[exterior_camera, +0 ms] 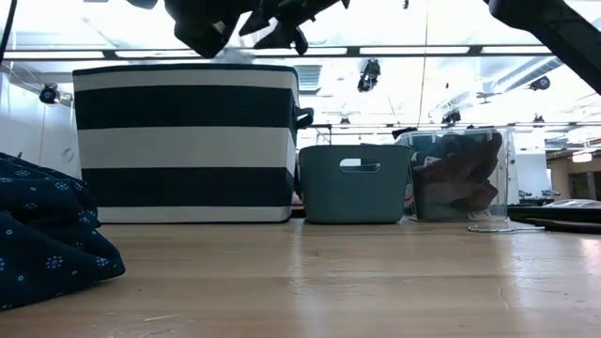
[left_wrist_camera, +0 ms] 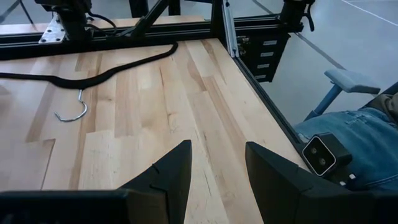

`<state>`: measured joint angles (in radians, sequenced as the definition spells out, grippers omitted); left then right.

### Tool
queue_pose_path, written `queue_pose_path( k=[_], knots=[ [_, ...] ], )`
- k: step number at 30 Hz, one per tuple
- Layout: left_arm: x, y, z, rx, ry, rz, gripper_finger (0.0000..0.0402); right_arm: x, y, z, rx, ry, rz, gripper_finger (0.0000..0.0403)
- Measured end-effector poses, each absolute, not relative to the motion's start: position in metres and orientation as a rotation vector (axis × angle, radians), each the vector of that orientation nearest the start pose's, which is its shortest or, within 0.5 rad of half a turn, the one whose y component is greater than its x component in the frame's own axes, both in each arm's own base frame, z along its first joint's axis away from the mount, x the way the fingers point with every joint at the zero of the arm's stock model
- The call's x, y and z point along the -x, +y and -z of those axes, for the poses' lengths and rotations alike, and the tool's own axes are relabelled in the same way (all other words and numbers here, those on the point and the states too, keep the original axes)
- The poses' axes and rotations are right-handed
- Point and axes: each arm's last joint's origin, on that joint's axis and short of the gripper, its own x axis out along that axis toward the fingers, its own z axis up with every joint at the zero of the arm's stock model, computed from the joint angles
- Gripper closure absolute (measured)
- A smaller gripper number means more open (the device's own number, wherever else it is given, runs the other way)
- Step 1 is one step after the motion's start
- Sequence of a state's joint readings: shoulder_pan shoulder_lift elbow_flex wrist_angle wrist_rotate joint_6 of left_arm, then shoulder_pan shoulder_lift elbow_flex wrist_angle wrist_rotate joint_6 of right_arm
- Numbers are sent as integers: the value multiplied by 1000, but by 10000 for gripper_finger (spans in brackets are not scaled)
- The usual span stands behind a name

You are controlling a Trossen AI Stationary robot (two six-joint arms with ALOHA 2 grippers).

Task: Pick & Place Cloths
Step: Put the blue shirt into the blue laundry organizer, then put the black shirt into the blue laundry organizer

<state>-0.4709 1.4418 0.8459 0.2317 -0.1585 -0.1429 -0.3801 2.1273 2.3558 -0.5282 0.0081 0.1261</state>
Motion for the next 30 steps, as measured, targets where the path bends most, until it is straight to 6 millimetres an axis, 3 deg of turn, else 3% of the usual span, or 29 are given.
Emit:
queue_pose_path(
  k=[8, 16, 21, 27, 30],
  knots=[
    [-280, -137, -242, 35, 384, 280, 246, -428, -173, -428, -140, 288, 397, 126],
    [-290, -139, -231, 7, 360, 219, 246, -379, -135, -465, -140, 406, 354, 151],
    [-291, -137, -232, 6, 348, 140, 246, -359, -106, -467, -117, 555, 298, 219],
    [-285, -140, -255, 69, 387, 129, 246, -353, -69, -465, -51, 663, 193, 373],
    [-280, -142, -262, 108, 497, 108, 247, -358, -50, -460, -32, 679, 140, 386]
  ],
)
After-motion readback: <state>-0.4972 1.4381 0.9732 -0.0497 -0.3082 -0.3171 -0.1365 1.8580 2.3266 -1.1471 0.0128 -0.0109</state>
